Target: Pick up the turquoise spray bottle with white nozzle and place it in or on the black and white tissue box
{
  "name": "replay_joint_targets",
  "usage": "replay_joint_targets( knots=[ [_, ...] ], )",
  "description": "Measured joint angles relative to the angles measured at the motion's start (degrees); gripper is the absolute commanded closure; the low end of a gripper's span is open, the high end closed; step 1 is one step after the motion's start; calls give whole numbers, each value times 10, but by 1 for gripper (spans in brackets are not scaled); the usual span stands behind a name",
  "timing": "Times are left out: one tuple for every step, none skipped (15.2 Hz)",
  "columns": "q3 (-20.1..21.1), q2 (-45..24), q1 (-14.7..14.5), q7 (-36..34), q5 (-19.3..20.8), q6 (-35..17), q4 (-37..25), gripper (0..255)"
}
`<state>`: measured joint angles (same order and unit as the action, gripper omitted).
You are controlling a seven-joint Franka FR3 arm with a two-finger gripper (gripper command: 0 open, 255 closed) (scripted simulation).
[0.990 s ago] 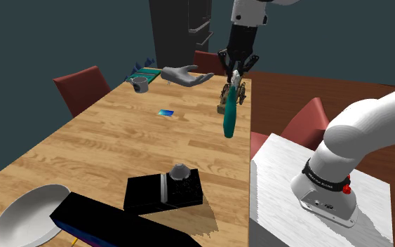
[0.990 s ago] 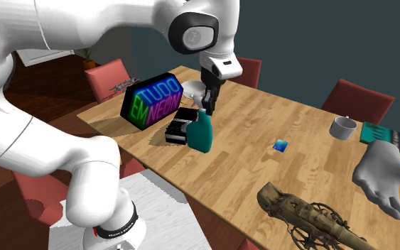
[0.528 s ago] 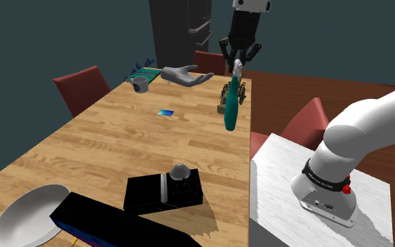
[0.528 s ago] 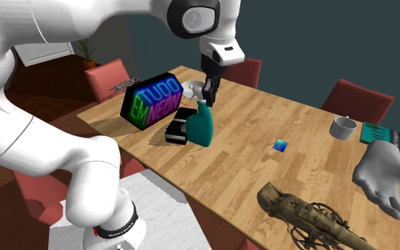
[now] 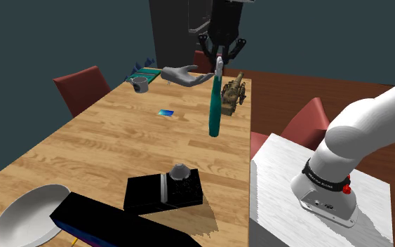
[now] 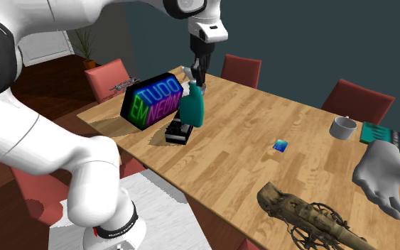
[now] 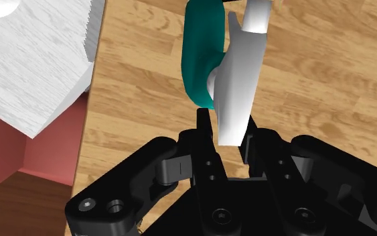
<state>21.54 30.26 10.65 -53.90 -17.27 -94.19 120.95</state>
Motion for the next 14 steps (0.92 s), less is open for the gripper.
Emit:
replay_joint_targets(
  knots=[
    [9,-11,-1,-11,-1,-1,-13,255],
    [19,-18,-3,-25,-2,4,-28,255],
    [32,-27,-5,-42,-4,8,-45,255],
    [42,-36,-6,-55,-3,9,-57,255],
    [57,-49,-8,-73,-4,7,-72,255],
    [70,-61,-10,-91,-3,11,-91,255],
    [79,-67,-11,-103,-2,13,-103,255],
    [91,-82,-11,-119,2,18,-124,255],
    [106,-94,-13,-138,4,19,-141,255],
    [121,-112,-13,-155,10,17,-159,255],
    [133,-125,-14,-171,15,18,-174,255],
    [149,-143,-15,-191,23,22,-198,255],
    [165,-163,-17,-212,33,28,-224,255],
    [183,-186,-18,-235,46,33,-252,255]
  ],
)
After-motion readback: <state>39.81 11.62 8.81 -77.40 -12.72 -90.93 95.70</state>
